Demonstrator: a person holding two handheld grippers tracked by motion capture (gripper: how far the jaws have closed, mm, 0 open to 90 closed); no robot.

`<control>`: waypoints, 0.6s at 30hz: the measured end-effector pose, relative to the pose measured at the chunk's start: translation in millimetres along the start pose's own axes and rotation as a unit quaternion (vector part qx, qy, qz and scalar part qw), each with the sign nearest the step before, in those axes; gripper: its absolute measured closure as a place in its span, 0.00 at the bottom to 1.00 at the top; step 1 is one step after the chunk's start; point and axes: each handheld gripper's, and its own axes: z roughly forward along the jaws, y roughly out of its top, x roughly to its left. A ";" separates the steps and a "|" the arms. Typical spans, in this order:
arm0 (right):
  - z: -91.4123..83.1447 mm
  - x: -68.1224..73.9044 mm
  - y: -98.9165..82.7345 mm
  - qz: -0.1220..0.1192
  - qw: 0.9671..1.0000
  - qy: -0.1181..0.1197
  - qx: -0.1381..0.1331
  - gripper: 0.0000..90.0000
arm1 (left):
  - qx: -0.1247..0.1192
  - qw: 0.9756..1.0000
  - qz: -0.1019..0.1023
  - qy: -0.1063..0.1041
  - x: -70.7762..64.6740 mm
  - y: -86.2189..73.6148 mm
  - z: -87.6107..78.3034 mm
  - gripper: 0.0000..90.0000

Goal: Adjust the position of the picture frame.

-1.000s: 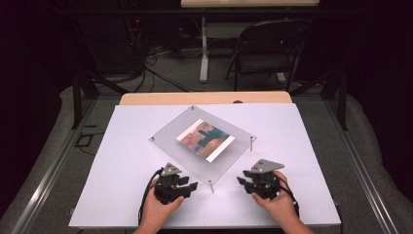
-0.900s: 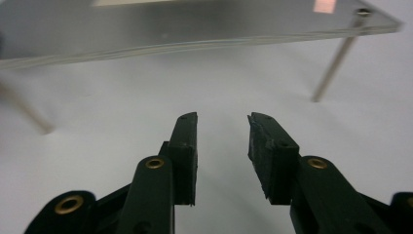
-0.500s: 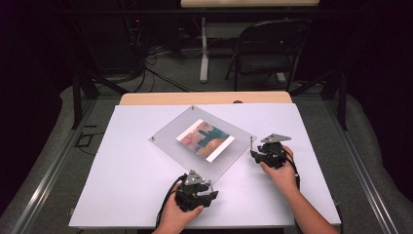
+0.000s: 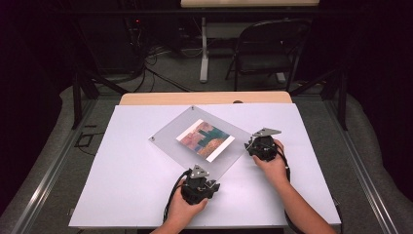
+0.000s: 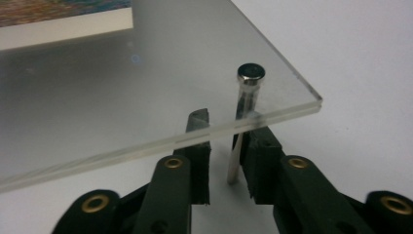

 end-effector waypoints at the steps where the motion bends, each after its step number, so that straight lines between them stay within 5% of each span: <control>1: -0.2 -0.7 0.7 0.001 1.000 -0.004 0.004 0.92 | 0.000 1.000 -0.002 -0.005 -0.1 0.1 0.1 0.91; 8: -4.1 -2.7 0.2 0.004 1.000 0.013 0.009 0.95 | 0.013 1.000 0.018 0.001 1.2 0.4 -7.2 0.94; 18: -39.2 16.1 -2.5 0.000 0.999 0.046 0.006 0.95 | -0.004 0.999 -0.034 0.021 37.1 3.9 -46.8 0.94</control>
